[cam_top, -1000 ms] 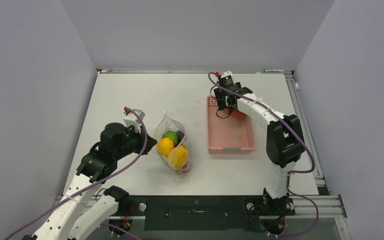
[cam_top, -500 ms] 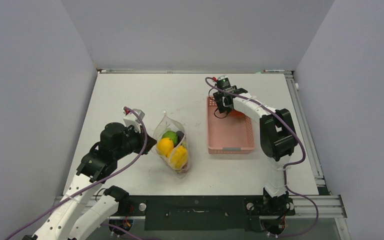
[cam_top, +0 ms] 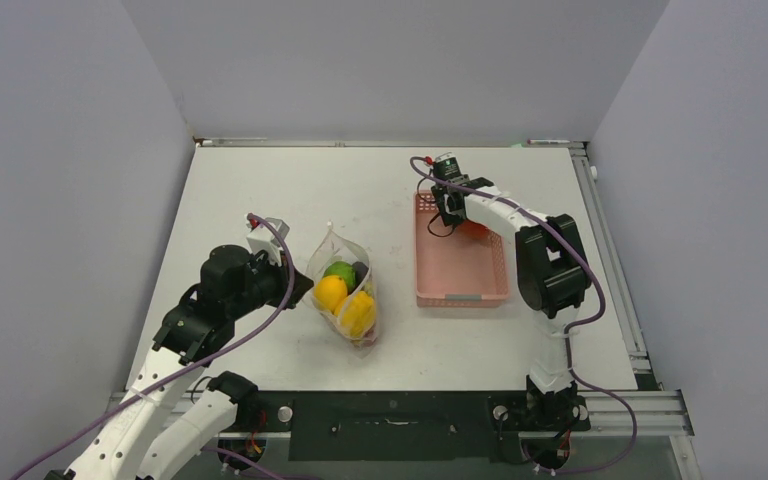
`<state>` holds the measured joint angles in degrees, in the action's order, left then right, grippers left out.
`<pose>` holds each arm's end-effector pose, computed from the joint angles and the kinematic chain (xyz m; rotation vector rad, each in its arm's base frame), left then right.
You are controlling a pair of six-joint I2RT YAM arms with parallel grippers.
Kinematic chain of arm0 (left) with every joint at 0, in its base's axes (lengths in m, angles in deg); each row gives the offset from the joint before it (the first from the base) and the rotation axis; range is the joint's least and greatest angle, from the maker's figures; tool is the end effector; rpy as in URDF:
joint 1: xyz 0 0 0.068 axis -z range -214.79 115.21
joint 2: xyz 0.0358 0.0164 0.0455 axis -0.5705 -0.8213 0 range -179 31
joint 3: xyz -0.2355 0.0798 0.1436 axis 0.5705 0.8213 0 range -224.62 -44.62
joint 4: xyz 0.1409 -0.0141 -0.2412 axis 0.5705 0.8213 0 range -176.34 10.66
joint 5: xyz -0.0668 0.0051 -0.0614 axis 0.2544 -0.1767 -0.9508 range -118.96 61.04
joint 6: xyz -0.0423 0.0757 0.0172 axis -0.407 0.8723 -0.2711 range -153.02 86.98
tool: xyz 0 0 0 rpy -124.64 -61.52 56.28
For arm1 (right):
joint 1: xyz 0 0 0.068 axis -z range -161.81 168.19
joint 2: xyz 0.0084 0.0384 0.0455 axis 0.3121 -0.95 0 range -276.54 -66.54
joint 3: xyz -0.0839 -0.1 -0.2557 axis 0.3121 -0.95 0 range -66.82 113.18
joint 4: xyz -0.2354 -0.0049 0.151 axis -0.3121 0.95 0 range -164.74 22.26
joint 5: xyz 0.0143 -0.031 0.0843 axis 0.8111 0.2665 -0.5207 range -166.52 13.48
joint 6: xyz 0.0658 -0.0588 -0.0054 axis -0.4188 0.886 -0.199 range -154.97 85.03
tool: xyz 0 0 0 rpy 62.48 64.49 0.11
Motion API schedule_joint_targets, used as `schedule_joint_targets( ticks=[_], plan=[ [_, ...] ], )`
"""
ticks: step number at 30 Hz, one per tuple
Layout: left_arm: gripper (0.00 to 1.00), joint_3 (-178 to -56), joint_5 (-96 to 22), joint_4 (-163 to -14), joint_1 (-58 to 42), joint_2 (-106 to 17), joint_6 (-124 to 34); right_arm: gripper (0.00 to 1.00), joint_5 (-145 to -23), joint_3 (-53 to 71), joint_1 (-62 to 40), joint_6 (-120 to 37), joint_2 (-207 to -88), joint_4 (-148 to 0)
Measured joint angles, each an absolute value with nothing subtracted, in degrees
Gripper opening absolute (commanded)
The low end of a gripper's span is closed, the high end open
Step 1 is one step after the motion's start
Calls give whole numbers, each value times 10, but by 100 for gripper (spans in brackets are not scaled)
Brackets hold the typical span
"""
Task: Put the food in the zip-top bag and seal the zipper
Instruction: Pick up the fake fruit from the bin.
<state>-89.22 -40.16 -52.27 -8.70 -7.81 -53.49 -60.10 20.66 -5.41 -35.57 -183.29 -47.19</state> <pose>0.1665 -0.0985 0.3030 0.2285 2.1172 -0.6935 0.4553 0.1747 0.1605 -0.3948 2.4826 -0.1976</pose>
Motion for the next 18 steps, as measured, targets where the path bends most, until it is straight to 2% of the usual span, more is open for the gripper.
schedule_joint_targets(
  ticks=[7, 18],
  plan=[
    [0, -892, -402, -523, -87, -78, -535, 6, -599, 206, -54, -357, -1833, -473],
    [0, -892, -402, -523, -87, -78, -535, 5, -600, 178, -59, -376, -1802, -465]
  ],
)
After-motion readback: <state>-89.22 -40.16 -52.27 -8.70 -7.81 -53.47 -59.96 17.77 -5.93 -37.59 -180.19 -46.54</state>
